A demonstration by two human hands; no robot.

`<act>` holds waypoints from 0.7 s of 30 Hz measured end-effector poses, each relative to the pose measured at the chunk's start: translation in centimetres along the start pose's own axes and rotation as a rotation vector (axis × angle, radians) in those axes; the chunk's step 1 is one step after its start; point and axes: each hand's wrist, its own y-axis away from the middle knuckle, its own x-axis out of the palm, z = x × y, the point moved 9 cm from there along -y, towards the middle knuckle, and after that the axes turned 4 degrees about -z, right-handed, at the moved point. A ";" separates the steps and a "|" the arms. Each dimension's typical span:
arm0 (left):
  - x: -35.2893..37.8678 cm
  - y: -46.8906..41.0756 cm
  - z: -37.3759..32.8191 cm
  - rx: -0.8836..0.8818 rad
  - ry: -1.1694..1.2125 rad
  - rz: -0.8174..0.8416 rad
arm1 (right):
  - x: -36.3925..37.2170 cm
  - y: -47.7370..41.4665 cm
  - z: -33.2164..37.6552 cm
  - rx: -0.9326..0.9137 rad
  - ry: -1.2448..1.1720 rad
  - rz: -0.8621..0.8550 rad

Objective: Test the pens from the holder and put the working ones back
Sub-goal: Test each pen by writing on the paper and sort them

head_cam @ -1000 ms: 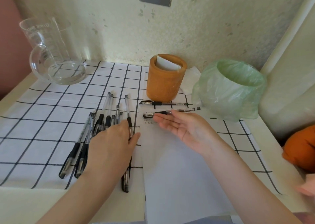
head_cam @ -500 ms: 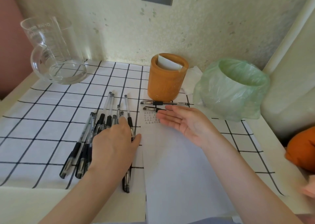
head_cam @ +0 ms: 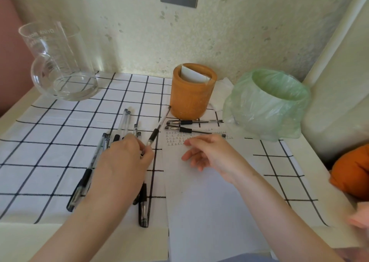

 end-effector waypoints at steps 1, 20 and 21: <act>-0.4 -0.1 0.1 -0.012 0.042 -0.005 | -0.6 -0.2 0.0 0.007 0.004 -0.034; 2.2 1.9 -3.7 0.149 0.378 0.309 | 0.6 1.3 2.5 -0.226 -0.187 0.083; 2.2 2.1 -4.0 0.165 0.377 0.314 | 0.7 1.5 2.7 -0.250 -0.168 0.093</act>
